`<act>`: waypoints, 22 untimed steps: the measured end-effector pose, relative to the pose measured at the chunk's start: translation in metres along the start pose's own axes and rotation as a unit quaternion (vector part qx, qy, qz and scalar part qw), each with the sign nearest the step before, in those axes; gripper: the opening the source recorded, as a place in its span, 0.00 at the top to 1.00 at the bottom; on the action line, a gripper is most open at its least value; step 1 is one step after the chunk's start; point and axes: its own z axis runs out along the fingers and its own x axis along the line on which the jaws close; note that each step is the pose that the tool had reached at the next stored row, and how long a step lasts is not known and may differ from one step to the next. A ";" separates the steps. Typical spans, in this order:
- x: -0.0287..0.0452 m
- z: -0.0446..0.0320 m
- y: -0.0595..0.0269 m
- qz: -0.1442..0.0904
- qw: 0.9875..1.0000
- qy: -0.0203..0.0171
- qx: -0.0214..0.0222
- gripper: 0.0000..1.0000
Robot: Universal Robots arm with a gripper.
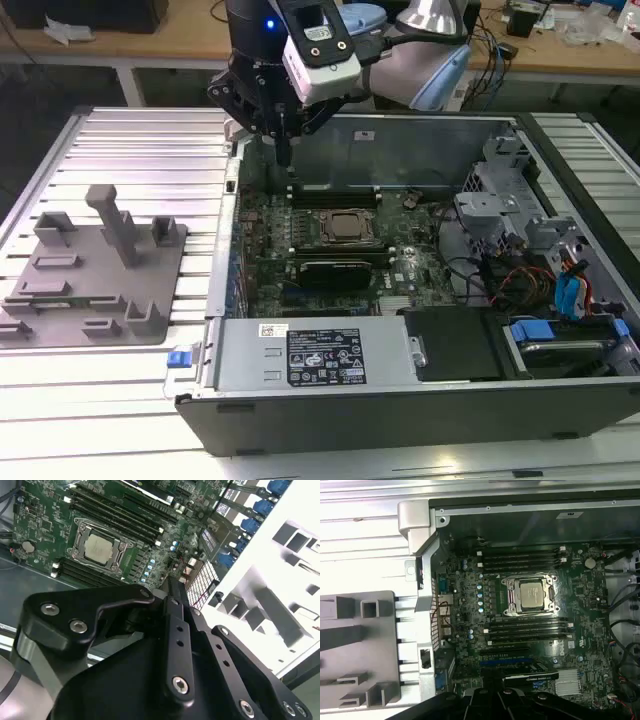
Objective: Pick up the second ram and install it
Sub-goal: 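Reach for the second ram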
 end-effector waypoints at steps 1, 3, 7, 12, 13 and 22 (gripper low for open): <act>0.0000 0.0000 0.0000 0.000 1.000 0.000 0.000 0.92; 0.0000 0.0000 0.0000 0.000 1.000 0.000 0.000 0.92; 0.0000 0.0000 0.0000 0.000 1.000 0.000 0.000 0.92; 0.0000 0.0000 0.0000 0.000 1.000 0.000 0.000 0.92; 0.0004 0.0000 0.0000 0.000 1.000 0.000 0.000 0.92; 0.0188 -0.0005 -0.0014 0.000 1.000 0.000 0.000 0.92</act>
